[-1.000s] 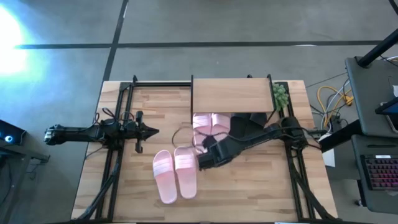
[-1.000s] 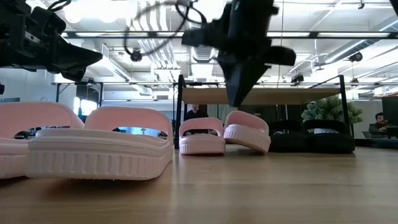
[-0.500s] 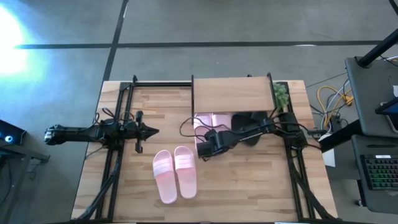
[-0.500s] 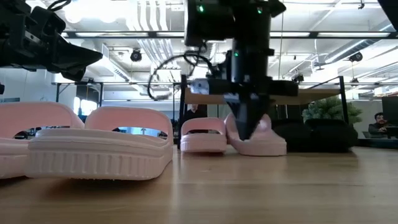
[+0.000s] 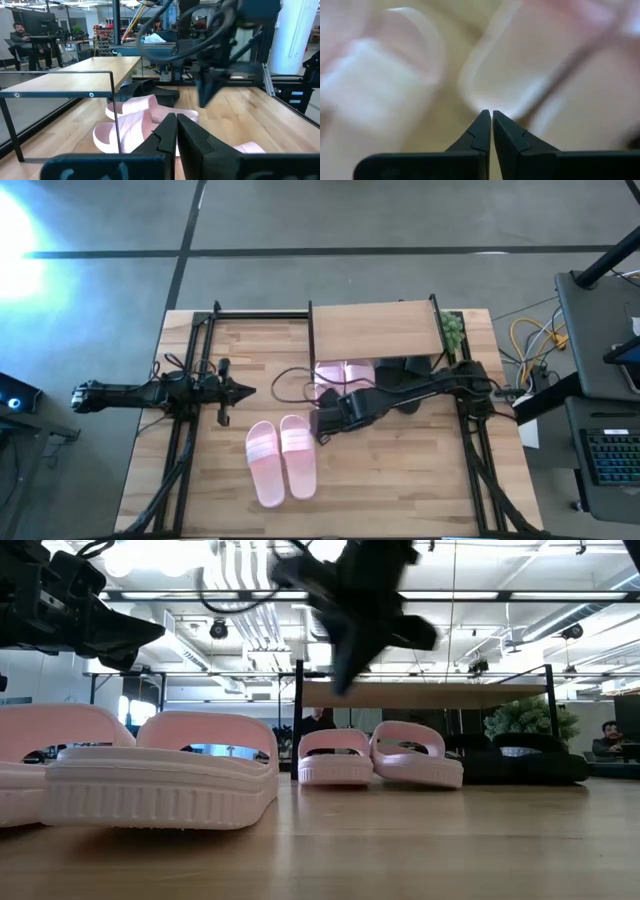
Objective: Pick and place slides into the shelf
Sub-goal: Put the pink slipper on the shelf
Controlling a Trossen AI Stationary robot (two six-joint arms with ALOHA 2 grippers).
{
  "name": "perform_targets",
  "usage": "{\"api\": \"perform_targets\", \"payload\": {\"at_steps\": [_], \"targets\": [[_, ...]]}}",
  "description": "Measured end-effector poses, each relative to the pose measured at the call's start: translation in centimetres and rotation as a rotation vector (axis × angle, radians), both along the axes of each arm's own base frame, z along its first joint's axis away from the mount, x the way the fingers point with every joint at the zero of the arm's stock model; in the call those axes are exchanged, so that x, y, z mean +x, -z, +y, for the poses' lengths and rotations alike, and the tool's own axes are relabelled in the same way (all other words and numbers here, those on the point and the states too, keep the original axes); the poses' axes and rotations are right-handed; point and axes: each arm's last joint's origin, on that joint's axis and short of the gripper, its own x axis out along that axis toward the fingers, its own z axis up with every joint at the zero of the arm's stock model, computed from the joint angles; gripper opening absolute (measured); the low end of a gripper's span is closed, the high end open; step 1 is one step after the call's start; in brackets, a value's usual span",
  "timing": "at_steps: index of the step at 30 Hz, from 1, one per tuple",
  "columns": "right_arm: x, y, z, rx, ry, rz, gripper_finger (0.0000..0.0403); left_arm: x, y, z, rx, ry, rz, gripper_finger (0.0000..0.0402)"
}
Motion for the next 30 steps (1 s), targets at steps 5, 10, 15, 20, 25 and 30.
{"api": "perform_targets", "payload": {"at_steps": [5,10,15,20,25,30], "targets": [[1.6,-1.7,3.0,-0.037,-0.23,-0.132,0.0013,0.0,0.0,0.0,0.0,0.0,-0.001,0.0],[2.1,-2.5,6.4,-0.154,-0.468,-0.166,0.0025,0.0,0.0,0.0,0.0,0.0,0.0,0.0],[3.0,-2.6,8.3,-0.189,-0.561,-0.171,0.0089,0.0,0.0,0.0,0.0,0.0,0.0,0.0],[5.0,-0.6,9.1,-0.243,-0.6,-0.151,0.0169,0.0,0.0,0.0,0.0,0.0,-0.001,0.0],[6.6,1.9,9.5,-0.311,-0.658,-0.072,0.022,0.0,0.0,0.0,0.0,0.0,0.0,0.0],[6.4,2.6,9.4,-0.443,-0.603,0.084,0.023,0.0,0.0,0.0,0.0,0.0,0.002,0.0]]}}
